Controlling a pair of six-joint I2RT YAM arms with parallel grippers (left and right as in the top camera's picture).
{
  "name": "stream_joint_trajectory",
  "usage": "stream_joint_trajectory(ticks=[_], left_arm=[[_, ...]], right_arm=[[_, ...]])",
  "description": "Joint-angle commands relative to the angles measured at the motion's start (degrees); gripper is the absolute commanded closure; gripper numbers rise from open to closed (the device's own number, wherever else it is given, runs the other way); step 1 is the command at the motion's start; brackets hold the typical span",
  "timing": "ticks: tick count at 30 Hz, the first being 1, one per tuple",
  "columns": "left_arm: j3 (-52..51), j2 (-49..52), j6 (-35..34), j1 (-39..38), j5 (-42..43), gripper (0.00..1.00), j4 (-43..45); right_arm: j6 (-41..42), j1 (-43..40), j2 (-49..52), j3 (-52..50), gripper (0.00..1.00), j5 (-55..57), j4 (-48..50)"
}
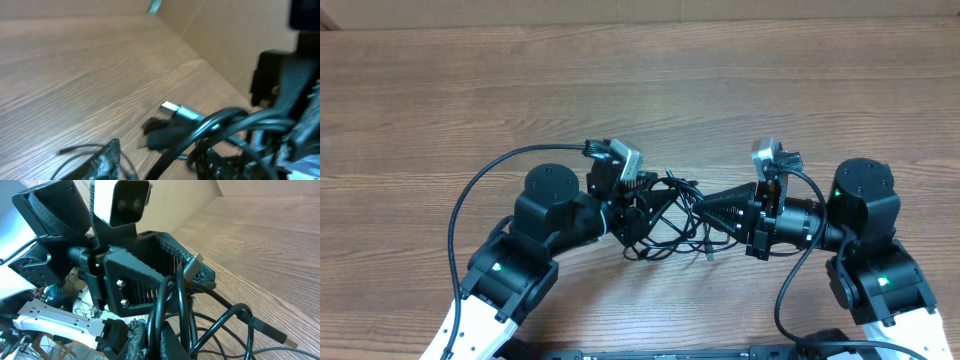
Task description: Untangle cables
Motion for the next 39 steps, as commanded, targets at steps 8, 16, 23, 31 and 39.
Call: stream_joint_trajectory(ticks=[8,16,23,31,39], left_arm=[[0.9,3.7,-0.9,-1.6,0.5,0.96,1.2],[0.9,3.6,-3.3,-1.6,-9.1,0.96,-0.3],[0.9,3.6,-4.4,-1.8,-8.1,0.96,-0.1],[0.9,3.6,-9.5,-5.6,-5.6,0.96,1.9],[0.9,3.6,-10.1,-7.0,-3.0,0.96,5.7]], right_arm=[[1.4,-0.1,-0.5,1.1,0.62,-1.0,-0.5],[1.4,-0.1,-0.5,1.1,0.0,15.1,-10.2],[-5.4,-0.1,-0.5,1.1,0.07,18.2,-11.2],[-6.7,-0.1,-0.3,1.1,0.29,18.2,-9.4],[-6.7,-0.1,4.2,1.0,0.32,24.3,-12.0]])
